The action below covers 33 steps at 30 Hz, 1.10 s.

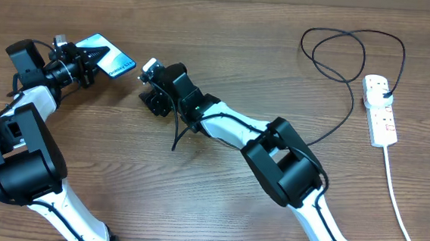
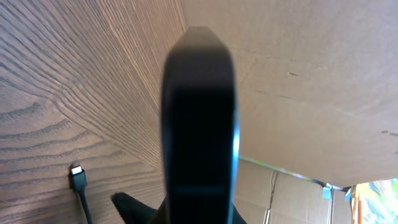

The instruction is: Plug charger to phone and switch on socket

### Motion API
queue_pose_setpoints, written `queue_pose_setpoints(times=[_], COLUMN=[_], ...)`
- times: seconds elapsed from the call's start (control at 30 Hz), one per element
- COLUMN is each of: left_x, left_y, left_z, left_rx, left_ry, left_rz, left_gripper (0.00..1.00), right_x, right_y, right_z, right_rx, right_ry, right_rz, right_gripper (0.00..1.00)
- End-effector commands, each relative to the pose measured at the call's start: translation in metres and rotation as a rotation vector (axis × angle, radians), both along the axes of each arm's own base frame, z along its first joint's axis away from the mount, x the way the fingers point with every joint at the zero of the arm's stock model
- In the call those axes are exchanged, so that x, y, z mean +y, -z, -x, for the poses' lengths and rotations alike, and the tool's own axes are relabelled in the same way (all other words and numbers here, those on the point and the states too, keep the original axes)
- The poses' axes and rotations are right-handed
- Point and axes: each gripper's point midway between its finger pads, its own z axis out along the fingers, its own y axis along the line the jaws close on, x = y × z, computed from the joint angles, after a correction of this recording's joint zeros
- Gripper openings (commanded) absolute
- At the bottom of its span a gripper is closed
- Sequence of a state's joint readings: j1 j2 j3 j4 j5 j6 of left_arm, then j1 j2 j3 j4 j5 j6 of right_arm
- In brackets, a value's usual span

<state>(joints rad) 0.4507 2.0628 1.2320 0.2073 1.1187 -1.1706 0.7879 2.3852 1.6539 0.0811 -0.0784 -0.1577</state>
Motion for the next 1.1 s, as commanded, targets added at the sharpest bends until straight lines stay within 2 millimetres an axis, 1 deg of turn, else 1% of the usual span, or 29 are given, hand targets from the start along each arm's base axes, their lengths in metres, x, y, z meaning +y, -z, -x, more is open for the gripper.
queue_pose_setpoints(times=[0.0, 0.1, 0.27, 0.3, 0.37, 0.4, 0.5, 0.57, 0.63, 0.7, 0.77, 0.87, 0.97, 1.0, 1.03, 1.07], left_x=[0.008, 0.007, 0.005, 0.005, 0.004, 0.004, 0.004, 0.004, 0.004, 0.003, 0.004, 0.005, 0.0, -0.003, -0.007, -0.011], left_y=[-0.023, -0.022, -0.021, -0.021, -0.021, -0.021, -0.021, -0.02, -0.019, -0.015, -0.009, 0.003, 0.011, 0.01, 0.008, 0.007], left_z=[-0.005, -0.004, -0.002, -0.002, -0.001, -0.001, -0.001, -0.001, 0.0, 0.002, 0.004, 0.008, 0.013, 0.015, 0.015, 0.016], left_rx=[-0.076, -0.065, -0.07, -0.071, -0.081, -0.086, -0.08, -0.084, -0.08, -0.075, -0.061, -0.025, -0.01, -0.014, -0.029, -0.038], left_ry=[0.003, 0.003, 0.017, 0.021, 0.028, 0.03, 0.03, 0.032, 0.034, 0.038, 0.036, 0.031, 0.056, 0.068, 0.086, 0.102], left_rz=[-0.045, -0.039, -0.042, -0.041, -0.05, -0.054, -0.052, -0.057, -0.061, -0.071, -0.093, -0.126, -0.143, -0.14, -0.138, -0.133], left_gripper=[0.04, 0.04, 0.04, 0.04, 0.04, 0.04, 0.04, 0.04, 0.04, 0.04, 0.04, 0.04, 0.04, 0.04, 0.04, 0.04], right_x=[0.008, 0.01, 0.008, 0.006, 0.0, -0.002, -0.011, -0.016, -0.02, -0.022, -0.026, -0.033, -0.043, -0.047, -0.055, -0.061], right_y=[0.009, 0.021, 0.038, 0.039, 0.04, 0.041, 0.042, 0.045, 0.048, 0.046, 0.036, 0.008, -0.036, -0.045, -0.061, -0.07], right_z=[-0.01, -0.014, -0.02, -0.021, -0.027, -0.029, -0.036, -0.038, -0.035, -0.03, -0.026, -0.02, -0.008, -0.005, 0.002, 0.006], right_rx=[-0.025, -0.017, 0.007, 0.012, 0.017, 0.018, 0.04, 0.068, 0.122, 0.181, 0.269, 0.396, 0.516, 0.543, 0.591, 0.626], right_ry=[0.011, 0.022, 0.063, 0.076, 0.108, 0.112, 0.145, 0.167, 0.171, 0.153, 0.139, 0.104, -0.025, -0.055, -0.104, -0.128], right_rz=[0.0, 0.008, 0.008, 0.01, 0.009, 0.009, -0.002, -0.006, -0.008, -0.026, -0.07, -0.154, -0.258, -0.28, -0.315, -0.333], right_gripper=[0.66, 0.63, 0.49, 0.44, 0.29, 0.24, 0.11, 0.04, 0.03, 0.03, 0.03, 0.03, 0.04, 0.04, 0.04, 0.04])
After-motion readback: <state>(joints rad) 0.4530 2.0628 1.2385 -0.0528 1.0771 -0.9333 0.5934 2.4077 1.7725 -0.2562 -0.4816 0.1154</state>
